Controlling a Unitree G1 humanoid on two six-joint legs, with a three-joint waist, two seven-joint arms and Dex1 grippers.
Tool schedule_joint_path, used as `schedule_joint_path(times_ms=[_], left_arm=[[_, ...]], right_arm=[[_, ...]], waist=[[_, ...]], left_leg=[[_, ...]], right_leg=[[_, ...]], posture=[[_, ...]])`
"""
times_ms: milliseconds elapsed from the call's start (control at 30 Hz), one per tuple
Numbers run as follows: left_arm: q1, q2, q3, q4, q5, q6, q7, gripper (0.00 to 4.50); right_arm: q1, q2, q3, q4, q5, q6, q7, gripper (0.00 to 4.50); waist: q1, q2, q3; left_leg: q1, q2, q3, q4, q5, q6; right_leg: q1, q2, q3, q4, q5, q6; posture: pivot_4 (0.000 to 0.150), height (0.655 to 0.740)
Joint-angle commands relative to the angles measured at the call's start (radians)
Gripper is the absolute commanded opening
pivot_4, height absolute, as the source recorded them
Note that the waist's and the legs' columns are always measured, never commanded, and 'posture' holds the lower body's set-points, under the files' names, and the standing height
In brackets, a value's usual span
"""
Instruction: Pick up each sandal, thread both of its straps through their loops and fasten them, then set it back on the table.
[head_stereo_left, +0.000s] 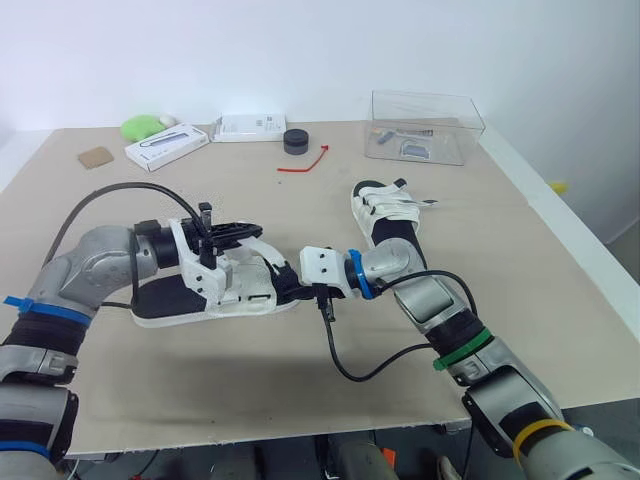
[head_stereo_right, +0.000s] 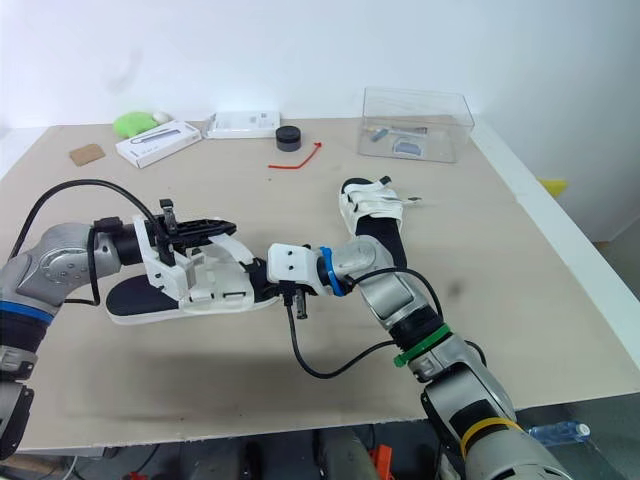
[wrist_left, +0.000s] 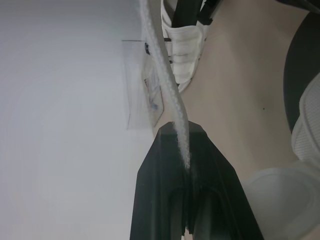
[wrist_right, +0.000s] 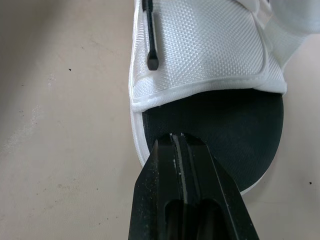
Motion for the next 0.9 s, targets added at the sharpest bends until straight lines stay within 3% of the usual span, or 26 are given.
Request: schedule_joint_path(times_ms=[33, 67, 100, 267, 600, 900], left_arm=[[-0.039, 0.025, -0.009, 0.006, -0.061, 0.023, -0.035, 0.04], [-0.042, 0.026, -0.013, 0.011, -0.073, 0.028, -0.045, 0.56], [-0.048, 0.030, -0.021, 0.015, -0.084, 0.021, -0.056, 0.68], [-0.046, 0.052, -0.026, -0.034, -0.158, 0.004, -0.101, 2.92], [0.106, 0.149, 0.028, -0.239, -0.311, 0.085, -0.155, 2.92], [0.380, 0.237, 0.094, -0.485, -0.484, 0.434, -0.259, 2.92]], right_arm=[[0.003, 0.000, 0.024, 0.015, -0.013, 0.005, 0.018, 0.00], [0.003, 0.000, 0.024, 0.015, -0.013, 0.005, 0.018, 0.00], [0.003, 0.000, 0.024, 0.015, -0.013, 0.006, 0.017, 0.00], [0.006, -0.002, 0.023, 0.015, -0.014, 0.008, 0.016, 0.00], [0.006, -0.004, 0.021, 0.019, -0.013, 0.007, 0.019, 0.00], [0.000, 0.009, 0.027, 0.037, -0.012, -0.007, 0.024, 0.00]], waist=[[0.000, 0.000, 0.000], [0.000, 0.000, 0.000], [0.000, 0.000, 0.000], [0.000, 0.000, 0.000], [0.000, 0.000, 0.000], [0.000, 0.000, 0.000]], left_leg=[[0.000, 0.000, 0.000, 0.000, 0.000, 0.000], [0.000, 0.000, 0.000, 0.000, 0.000, 0.000], [0.000, 0.000, 0.000, 0.000, 0.000, 0.000], [0.000, 0.000, 0.001, 0.000, 0.000, 0.000], [0.000, 0.001, 0.001, 0.000, 0.000, 0.000], [0.002, 0.002, 0.003, 0.000, 0.000, 0.000]], right_leg=[[0.000, 0.000, 0.000, 0.000, 0.000, 0.001], [0.000, 0.000, 0.000, 0.000, -0.001, 0.001], [0.000, 0.000, 0.000, 0.000, -0.001, 0.002], [0.000, 0.001, 0.000, 0.000, -0.001, 0.002], [-0.001, 0.001, 0.000, 0.000, -0.001, 0.002], [-0.001, 0.001, 0.000, 0.000, -0.002, 0.002]], posture=[[0.150, 0.7261], [0.150, 0.7261], [0.150, 0.7261], [0.150, 0.7261], [0.150, 0.7261], [0.150, 0.7261]])
